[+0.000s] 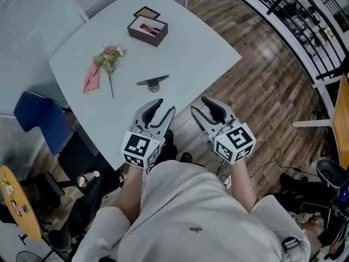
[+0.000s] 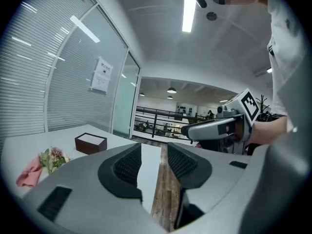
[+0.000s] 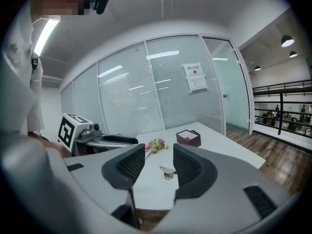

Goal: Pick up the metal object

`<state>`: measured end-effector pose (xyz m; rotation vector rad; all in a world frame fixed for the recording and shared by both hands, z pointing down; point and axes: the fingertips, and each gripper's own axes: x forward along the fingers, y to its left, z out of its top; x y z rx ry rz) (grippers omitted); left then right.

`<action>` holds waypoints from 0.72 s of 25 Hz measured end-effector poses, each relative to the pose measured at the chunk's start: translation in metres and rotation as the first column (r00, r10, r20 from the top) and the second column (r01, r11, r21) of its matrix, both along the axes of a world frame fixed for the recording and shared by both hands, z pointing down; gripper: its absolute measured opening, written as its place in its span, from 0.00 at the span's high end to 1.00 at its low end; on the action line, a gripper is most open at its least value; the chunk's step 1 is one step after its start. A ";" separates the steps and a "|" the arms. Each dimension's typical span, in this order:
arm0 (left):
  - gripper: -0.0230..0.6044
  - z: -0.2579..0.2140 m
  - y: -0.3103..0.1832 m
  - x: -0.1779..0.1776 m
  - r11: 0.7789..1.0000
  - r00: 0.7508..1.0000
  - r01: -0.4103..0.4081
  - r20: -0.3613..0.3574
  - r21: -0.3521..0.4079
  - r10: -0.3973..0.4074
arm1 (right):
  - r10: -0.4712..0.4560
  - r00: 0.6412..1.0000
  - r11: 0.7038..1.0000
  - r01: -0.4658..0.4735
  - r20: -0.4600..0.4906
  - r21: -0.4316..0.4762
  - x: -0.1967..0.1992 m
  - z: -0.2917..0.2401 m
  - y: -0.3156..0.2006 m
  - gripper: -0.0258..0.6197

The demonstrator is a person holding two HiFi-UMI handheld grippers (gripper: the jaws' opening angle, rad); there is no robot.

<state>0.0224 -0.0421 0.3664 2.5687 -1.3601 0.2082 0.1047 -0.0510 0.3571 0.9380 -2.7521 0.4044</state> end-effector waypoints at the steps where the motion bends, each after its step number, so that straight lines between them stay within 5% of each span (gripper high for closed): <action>1: 0.71 -0.001 -0.007 -0.004 1.000 1.000 -0.004 0.002 0.003 0.004 | -0.003 1.000 1.000 0.003 -0.003 0.002 -0.004 -0.001 -0.007 0.69; 18: 0.71 0.041 -0.075 -0.056 0.996 0.995 -0.061 0.071 -0.066 0.066 | 0.032 0.999 0.999 -0.034 -0.044 -0.041 -0.045 0.017 -0.068 0.69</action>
